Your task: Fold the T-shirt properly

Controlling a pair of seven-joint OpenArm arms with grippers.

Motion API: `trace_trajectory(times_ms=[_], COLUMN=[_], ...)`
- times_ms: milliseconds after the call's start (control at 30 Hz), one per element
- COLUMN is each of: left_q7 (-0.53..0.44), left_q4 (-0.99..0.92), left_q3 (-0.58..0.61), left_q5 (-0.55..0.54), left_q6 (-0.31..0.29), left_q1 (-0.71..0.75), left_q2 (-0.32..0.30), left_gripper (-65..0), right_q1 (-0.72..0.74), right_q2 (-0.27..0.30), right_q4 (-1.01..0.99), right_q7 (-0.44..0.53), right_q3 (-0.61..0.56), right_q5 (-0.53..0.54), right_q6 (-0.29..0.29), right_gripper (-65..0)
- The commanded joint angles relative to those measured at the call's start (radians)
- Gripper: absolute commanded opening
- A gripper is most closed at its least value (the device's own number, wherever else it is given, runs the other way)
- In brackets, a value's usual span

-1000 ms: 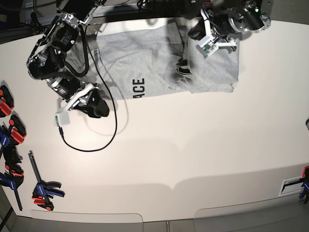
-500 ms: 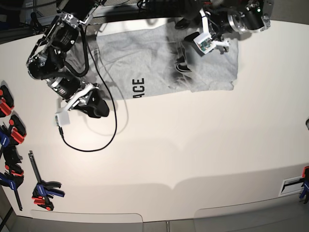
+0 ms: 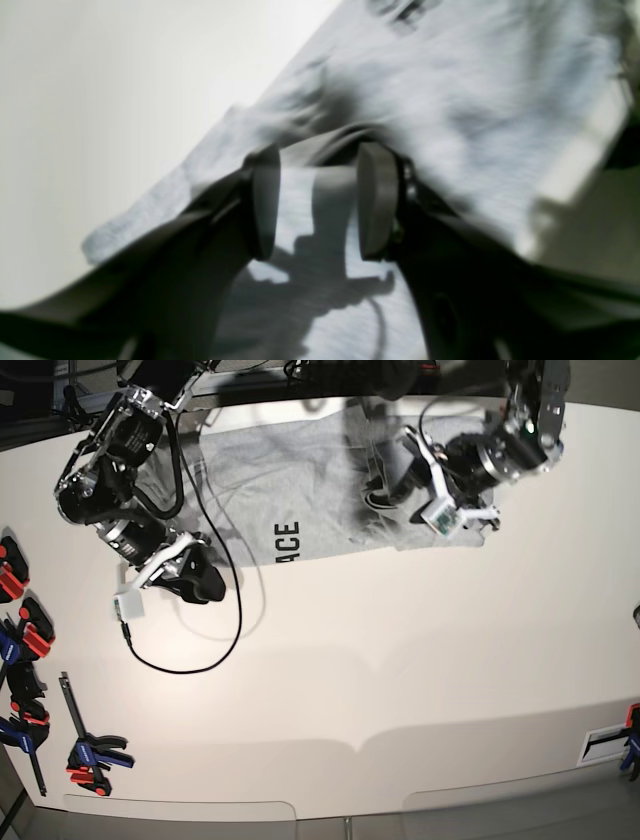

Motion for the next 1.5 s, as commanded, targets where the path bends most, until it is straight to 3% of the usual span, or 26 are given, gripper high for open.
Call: trace_trajectory(times_ms=[0,133,333,500,633,867,1133,1267,1467], left_q7=[-0.023,-0.008,0.039,0.146,0.229,0.232,0.184,0.183,0.183], left_q4=[-0.026,-0.162,-0.196,-0.233,-0.274,-0.285,-0.285,-0.285,-0.285], left_q3=[-0.005,-0.005,-0.004,-0.004,-0.004,-0.004,-0.004,-0.004,-0.004], left_q5=[-0.025,-0.083,-0.132,-0.146,-0.219,-0.273,-0.216,-0.219,-0.219], left_q6=[-0.003,-0.004,-0.005,-0.004,-0.009,-0.026,-0.026,-0.026,-0.026], left_q1=[-0.037,-0.148,-0.221,-0.221,-0.22,-0.204,-0.205,-0.207,-0.211], left_q2=[-0.008,-0.008,-0.006,-0.006,-0.006,-0.006,0.009,0.036,0.07], left_gripper=[-43.2,-43.3,-43.3,-43.3,-43.3,-43.5,-43.6,-56.7,-65.0], right_q1=[0.016,0.016,0.016,0.016,0.016,0.016,0.016,0.016,0.016], right_q2=[0.003,0.002,0.002,-0.003,-0.003,-0.003,-0.003,-0.003,-0.003], right_q4=[0.018,0.018,0.018,0.018,0.018,0.018,0.018,0.018,0.018], right_q7=[0.023,0.022,0.022,0.022,0.022,0.021,0.022,0.022,0.022], right_q3=[-0.002,-0.002,-0.002,-0.002,-0.002,-0.002,-0.002,-0.002,-0.002], right_q5=[0.031,0.031,0.027,0.027,0.027,0.027,0.027,0.027,0.027], right_q6=[0.013,0.014,0.014,0.014,0.014,0.014,0.014,0.014,0.014], right_gripper=[-49.0,-49.0,-49.0,-49.0,-49.0,-49.0,-49.0,-49.0,-49.0])
